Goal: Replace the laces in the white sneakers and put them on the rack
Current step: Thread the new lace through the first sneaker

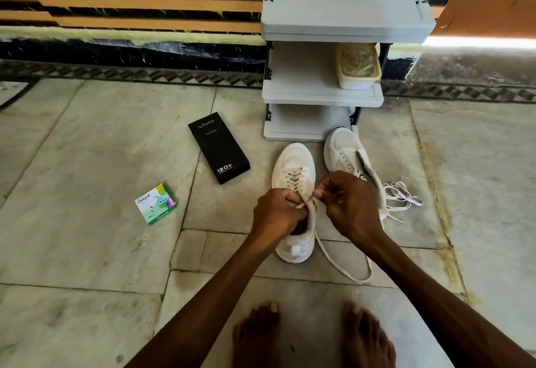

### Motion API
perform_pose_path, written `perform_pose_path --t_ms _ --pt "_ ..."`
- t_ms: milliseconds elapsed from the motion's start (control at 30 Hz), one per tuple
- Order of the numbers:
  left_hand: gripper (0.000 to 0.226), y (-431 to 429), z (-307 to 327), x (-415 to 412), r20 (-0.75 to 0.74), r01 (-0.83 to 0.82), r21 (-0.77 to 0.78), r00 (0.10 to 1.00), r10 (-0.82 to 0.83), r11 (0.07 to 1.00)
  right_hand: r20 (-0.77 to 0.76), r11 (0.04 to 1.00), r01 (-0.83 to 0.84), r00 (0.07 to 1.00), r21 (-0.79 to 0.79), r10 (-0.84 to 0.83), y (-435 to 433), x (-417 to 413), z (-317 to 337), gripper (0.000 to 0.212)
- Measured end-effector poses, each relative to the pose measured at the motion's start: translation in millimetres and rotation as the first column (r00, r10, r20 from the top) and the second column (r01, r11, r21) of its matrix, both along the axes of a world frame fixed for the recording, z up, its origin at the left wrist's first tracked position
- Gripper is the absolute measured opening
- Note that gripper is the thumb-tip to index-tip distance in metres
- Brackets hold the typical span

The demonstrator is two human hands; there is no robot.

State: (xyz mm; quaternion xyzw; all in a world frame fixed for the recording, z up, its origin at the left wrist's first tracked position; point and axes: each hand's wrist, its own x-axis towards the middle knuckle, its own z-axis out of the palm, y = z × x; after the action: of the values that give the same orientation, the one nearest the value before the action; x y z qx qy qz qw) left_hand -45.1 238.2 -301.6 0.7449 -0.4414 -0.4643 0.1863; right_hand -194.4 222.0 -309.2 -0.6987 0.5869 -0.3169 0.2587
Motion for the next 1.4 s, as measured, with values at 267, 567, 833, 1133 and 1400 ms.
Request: perform_pose_path --t_ms 267,567,833,1133,1400 --pt "0.019 -3 -3 13 0.053 0.112 -0.018 0.992 -0.11 0.994 0.699 0.974 -0.208 0.709 0.084 0.091 -5 2 98 0.009" --pt "0.023 -3 2 13 0.33 0.319 -0.311 0.92 -0.213 0.895 0.486 0.893 -0.178 0.872 0.413 -0.051 -7 12 82 0.014" --pt "0.017 -12 -8 29 0.055 0.059 -0.524 0.998 -0.036 0.85 -0.352 0.906 0.001 0.922 0.423 0.163 6 3 -1 0.021" --pt "0.05 3 -30 26 0.008 -0.002 -0.283 1.0 0.005 0.959 -0.19 0.883 -0.187 0.938 0.43 0.291 -6 -6 7 0.03" --pt "0.025 13 -31 23 0.106 -0.021 -0.465 0.991 0.079 0.885 -0.464 0.82 -0.318 0.701 0.476 0.541 -6 -12 72 0.029"
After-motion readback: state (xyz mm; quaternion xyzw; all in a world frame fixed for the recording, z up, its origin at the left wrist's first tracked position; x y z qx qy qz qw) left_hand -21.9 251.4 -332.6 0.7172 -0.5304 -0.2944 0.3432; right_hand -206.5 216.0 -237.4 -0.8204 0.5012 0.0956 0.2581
